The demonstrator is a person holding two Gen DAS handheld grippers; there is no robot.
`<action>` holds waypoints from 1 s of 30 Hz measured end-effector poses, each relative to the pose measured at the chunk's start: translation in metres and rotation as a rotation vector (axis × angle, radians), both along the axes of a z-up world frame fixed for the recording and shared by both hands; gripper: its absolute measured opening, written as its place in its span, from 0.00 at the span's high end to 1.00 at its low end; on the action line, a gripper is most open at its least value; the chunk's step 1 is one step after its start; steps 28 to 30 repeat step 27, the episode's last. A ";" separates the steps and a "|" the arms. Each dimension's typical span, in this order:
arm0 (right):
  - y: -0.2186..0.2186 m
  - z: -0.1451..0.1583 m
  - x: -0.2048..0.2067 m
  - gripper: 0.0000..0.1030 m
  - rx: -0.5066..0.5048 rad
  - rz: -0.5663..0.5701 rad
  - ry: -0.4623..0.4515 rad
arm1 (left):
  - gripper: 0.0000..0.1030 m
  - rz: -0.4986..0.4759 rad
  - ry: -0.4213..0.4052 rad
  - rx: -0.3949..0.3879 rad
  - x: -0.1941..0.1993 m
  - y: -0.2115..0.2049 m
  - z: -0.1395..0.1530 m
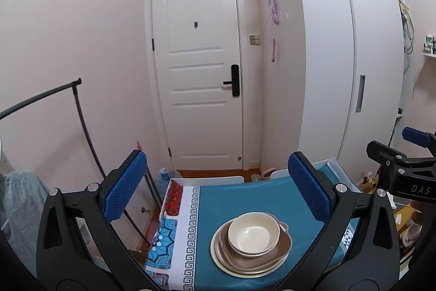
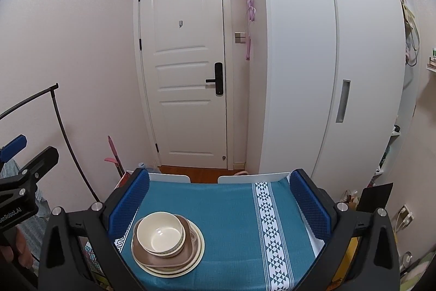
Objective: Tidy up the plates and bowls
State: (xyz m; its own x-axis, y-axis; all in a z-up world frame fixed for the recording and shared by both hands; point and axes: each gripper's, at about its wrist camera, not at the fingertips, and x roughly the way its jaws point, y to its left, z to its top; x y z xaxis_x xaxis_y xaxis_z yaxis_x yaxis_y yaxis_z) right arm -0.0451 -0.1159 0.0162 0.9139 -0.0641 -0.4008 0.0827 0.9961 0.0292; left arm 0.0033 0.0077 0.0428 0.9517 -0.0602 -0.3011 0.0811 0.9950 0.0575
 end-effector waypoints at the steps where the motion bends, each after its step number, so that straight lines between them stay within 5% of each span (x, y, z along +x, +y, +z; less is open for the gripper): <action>1: 0.000 0.000 0.000 0.00 0.002 0.000 0.000 | 0.00 -0.001 0.002 -0.001 0.001 0.001 0.000; 30: 0.003 -0.007 0.022 0.00 -0.002 0.005 0.029 | 0.00 0.021 -0.037 0.020 0.021 0.011 -0.006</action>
